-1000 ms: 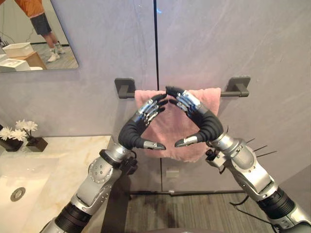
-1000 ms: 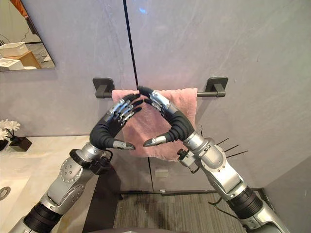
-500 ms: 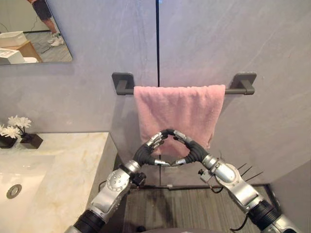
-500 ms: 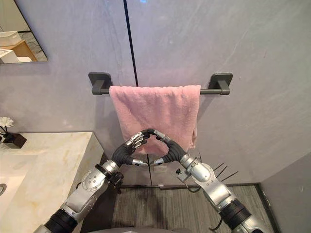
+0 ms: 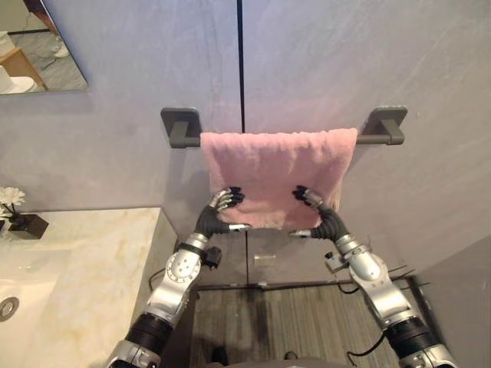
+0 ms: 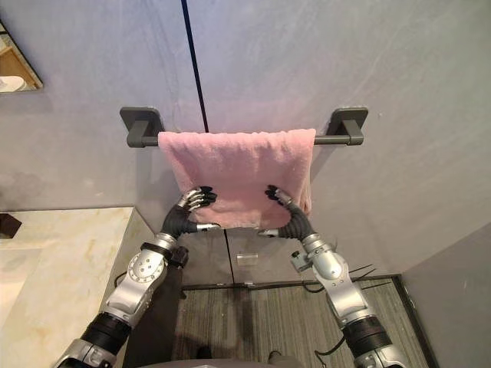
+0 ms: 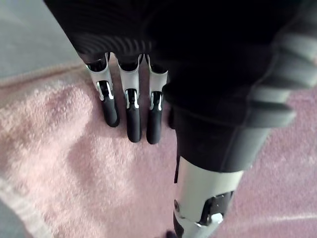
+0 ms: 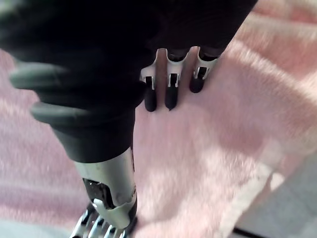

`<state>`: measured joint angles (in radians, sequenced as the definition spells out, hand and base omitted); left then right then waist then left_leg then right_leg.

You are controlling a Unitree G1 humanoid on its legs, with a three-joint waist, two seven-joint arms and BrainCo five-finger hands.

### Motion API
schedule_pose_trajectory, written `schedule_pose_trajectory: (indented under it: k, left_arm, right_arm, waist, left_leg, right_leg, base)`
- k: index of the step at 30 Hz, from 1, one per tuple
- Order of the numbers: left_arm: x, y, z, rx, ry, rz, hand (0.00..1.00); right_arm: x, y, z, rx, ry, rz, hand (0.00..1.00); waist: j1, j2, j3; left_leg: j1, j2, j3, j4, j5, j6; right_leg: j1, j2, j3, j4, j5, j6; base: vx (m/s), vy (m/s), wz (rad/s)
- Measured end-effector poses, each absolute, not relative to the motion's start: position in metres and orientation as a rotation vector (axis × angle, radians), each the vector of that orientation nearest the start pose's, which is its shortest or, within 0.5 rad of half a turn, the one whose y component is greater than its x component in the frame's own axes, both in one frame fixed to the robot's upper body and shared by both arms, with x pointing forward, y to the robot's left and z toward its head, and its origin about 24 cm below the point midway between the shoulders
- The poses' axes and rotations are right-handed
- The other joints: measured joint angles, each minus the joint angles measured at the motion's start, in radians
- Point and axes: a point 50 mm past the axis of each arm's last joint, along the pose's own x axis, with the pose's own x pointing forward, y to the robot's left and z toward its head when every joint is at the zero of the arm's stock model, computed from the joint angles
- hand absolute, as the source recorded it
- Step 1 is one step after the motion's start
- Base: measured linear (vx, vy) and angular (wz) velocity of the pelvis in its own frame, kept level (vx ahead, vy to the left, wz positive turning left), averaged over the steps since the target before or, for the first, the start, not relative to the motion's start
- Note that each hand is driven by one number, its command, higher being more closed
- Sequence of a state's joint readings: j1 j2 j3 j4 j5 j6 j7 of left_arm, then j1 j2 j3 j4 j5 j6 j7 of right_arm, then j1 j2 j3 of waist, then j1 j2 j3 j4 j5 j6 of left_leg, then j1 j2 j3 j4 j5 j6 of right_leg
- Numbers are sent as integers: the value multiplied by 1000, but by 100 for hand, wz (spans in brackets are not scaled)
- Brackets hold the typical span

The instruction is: Organize washtable

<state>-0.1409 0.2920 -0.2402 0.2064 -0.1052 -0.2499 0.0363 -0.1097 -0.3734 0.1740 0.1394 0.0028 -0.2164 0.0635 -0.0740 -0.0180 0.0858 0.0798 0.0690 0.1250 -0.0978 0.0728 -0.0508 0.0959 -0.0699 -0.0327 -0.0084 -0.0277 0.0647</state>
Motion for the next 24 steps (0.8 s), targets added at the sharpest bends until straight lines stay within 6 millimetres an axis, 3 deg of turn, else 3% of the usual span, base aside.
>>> schedule_pose_trajectory:
  k: [8, 13, 19, 24]
  left_arm:
    - [276, 173, 53, 209, -158, -81, 0]
    - [275, 190, 47, 212, -130, 9, 0]
    - [258, 199, 33, 170, -80, 78, 0]
    - [229, 206, 27, 112, -71, 156, 0]
  right_arm:
    - [272, -207, 69, -339, -169, 92, 0]
    - [265, -222, 65, -322, -150, 10, 0]
    - [247, -235, 49, -264, -98, -86, 0]
    - [220, -241, 39, -234, -67, -159, 0]
  waist:
    - [-2, -1, 1]
    - [2, -3, 2]
    - [-1, -12, 4]
    - [-2, -13, 5]
  left_leg:
    - [-12, 3, 10, -6, 2, -2]
    - [-13, 3, 5, -6, 2, -2]
    - [-12, -1, -10, -3, 2, -2]
    - [-6, -8, -19, -1, 2, -3]
  right_leg:
    - [-12, 2, 8, -32, 27, -2]
    - [-10, -2, 4, -33, 28, 0]
    - [6, -2, -9, -47, 28, 2]
    - [17, 0, -23, -45, 26, 5]
  base:
    - [-46, -2, -7]
    - [-1, 0, 1]
    - [6, -10, 8]
    - [-16, -11, 6]
